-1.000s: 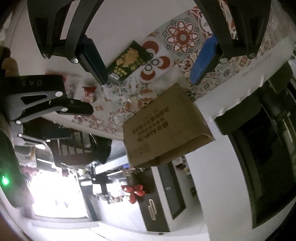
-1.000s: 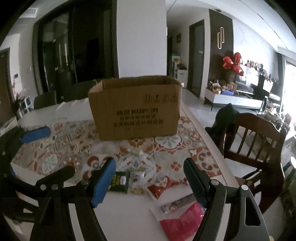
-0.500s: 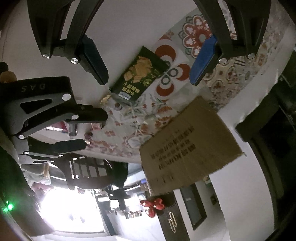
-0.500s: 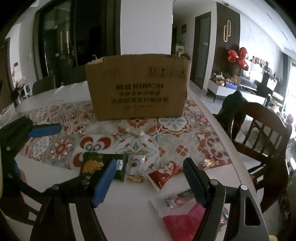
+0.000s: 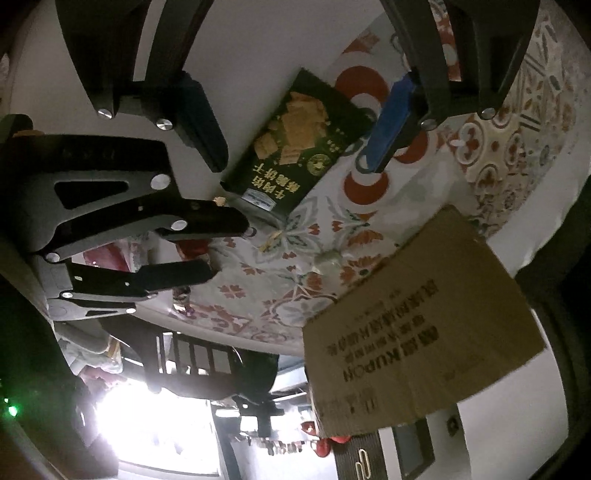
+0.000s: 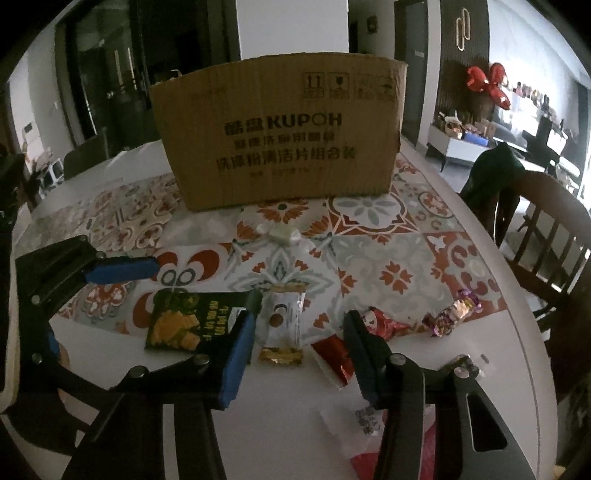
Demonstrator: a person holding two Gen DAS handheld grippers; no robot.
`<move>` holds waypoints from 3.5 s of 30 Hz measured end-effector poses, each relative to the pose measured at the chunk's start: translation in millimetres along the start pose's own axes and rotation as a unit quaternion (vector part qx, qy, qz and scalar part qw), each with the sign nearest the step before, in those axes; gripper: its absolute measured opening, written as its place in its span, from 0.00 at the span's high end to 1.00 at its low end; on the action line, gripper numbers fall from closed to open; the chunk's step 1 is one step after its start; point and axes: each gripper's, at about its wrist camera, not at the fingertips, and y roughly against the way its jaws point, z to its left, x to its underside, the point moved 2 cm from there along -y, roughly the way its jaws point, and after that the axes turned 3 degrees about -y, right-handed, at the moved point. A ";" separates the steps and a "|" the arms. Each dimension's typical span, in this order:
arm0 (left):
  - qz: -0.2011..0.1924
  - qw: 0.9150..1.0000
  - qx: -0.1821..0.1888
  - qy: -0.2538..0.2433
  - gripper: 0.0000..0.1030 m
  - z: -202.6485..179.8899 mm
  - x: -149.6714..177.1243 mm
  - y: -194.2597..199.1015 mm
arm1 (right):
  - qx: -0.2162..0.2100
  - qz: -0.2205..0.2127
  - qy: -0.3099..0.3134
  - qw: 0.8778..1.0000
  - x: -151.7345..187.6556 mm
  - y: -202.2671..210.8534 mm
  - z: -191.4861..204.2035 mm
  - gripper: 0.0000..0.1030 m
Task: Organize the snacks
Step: 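Grasp the white snack bar with the right tool while the left tool grasps the green cracker packet, then lower both packets into the cardboard box and open both tools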
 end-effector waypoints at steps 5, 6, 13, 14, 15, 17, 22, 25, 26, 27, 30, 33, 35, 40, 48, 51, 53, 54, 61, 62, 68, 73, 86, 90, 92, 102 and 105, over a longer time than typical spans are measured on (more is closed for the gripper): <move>0.007 1.000 0.010 0.005 0.34 1.0 0.7 -6.7 | 0.001 0.003 0.011 1.000 -4.0 -6.0 3.1 0.55; 0.007 1.000 0.012 0.011 0.35 1.8 0.5 -6.9 | 0.001 0.005 0.012 1.000 -4.6 -7.6 3.2 0.56; 0.005 1.000 0.012 0.029 0.49 5.1 1.5 -3.4 | -0.008 0.026 0.005 1.000 -2.6 -17.6 0.9 0.60; 0.004 0.999 0.011 0.032 0.50 5.4 2.0 -3.0 | -0.009 0.027 0.005 1.000 -2.3 -18.0 1.2 0.60; 0.004 0.999 0.009 0.035 0.52 5.8 1.9 -2.9 | -0.009 0.027 0.004 1.000 -2.7 -18.1 1.0 0.60; 0.000 0.999 -0.003 0.040 0.65 6.8 2.1 -0.6 | -0.008 0.028 0.006 1.000 -2.8 -18.9 1.2 0.60; -0.003 0.997 0.000 0.076 0.97 13.1 -4.1 5.2 | -0.006 0.028 0.011 1.000 -1.9 -19.9 3.3 0.62; 0.003 0.995 0.009 0.101 0.95 18.1 -2.9 0.4 | -0.006 0.032 0.011 0.999 -1.3 -21.7 4.5 0.70; 0.004 0.994 0.009 0.109 0.95 20.2 -2.7 0.1 | -0.004 0.032 0.012 0.999 -1.1 -21.7 4.9 0.71; 0.003 0.993 0.019 0.120 0.93 22.7 -2.2 0.7 | -0.004 0.033 0.012 0.999 -0.9 -21.5 4.8 0.71; 0.000 0.991 0.025 0.134 0.69 25.5 -1.1 5.1 | -0.003 0.031 0.011 0.999 -0.3 -21.1 4.4 0.74; -0.007 0.994 -0.002 0.111 0.55 24.7 -1.2 9.6 | 0.005 0.028 0.014 0.999 0.4 -20.7 4.2 0.77; 0.000 0.995 -0.007 0.103 0.54 27.1 -0.6 8.8 | 0.008 0.025 0.015 1.000 1.1 -20.6 5.0 0.77; 0.006 0.996 -0.022 0.083 0.46 35.7 -0.4 7.0 | -0.005 0.025 -0.002 1.000 1.2 -19.1 5.5 0.79; 0.024 0.999 -0.023 0.036 0.43 36.6 -0.6 -7.5 | -0.022 0.017 -0.011 1.000 0.3 -14.6 17.1 0.79; 0.024 0.998 -0.017 0.047 0.42 42.7 -0.8 -13.5 | -0.024 0.021 -0.019 0.999 -0.5 -17.0 16.7 0.79; 0.023 0.998 -0.010 0.053 0.42 44.8 -1.8 -15.1 | -0.025 0.024 -0.025 0.999 -1.2 -18.6 15.4 0.79; 0.022 0.998 -0.006 0.056 0.43 44.9 -2.1 -15.1 | -0.025 0.024 -0.029 0.999 -1.8 -19.4 15.2 0.79; 0.015 0.997 0.004 0.081 0.54 44.0 -1.1 -14.5 | -0.031 0.022 -0.039 0.999 -4.7 -19.5 16.9 0.79; 0.015 0.996 0.003 0.085 0.54 43.6 -1.2 -14.5 | -0.032 0.022 -0.039 0.998 -5.0 -19.4 16.6 0.79; 0.009 0.992 -0.008 0.126 0.55 45.0 -0.8 -5.5 | -0.033 0.019 -0.043 0.998 -5.8 -16.5 15.5 0.79; -0.006 0.988 -0.022 0.155 0.55 49.6 -4.6 9.9 | -0.034 0.011 -0.041 0.999 -8.1 -9.2 16.1 0.79; -0.068 0.977 -0.088 0.180 0.56 53.3 -30.7 73.2 | -0.046 -0.037 -0.033 0.998 -27.6 30.6 16.9 0.79; -0.089 0.974 -0.095 0.185 0.56 54.3 -46.6 89.2 | -0.050 -0.058 -0.034 0.996 -39.7 45.7 13.3 0.79; -0.099 0.973 -0.100 0.184 0.56 55.0 -54.8 96.9 | -0.052 -0.071 -0.034 0.996 -47.5 53.6 11.2 0.79; -0.137 0.965 -0.128 0.185 0.56 70.8 -101.6 125.8 | -0.060 -0.131 -0.023 0.989 -97.6 81.4 0.7 0.79; -0.146 0.963 -0.133 0.184 0.56 78.4 -114.8 128.5 | -0.057 -0.146 -0.015 0.988 -114.2 85.3 -1.0 0.79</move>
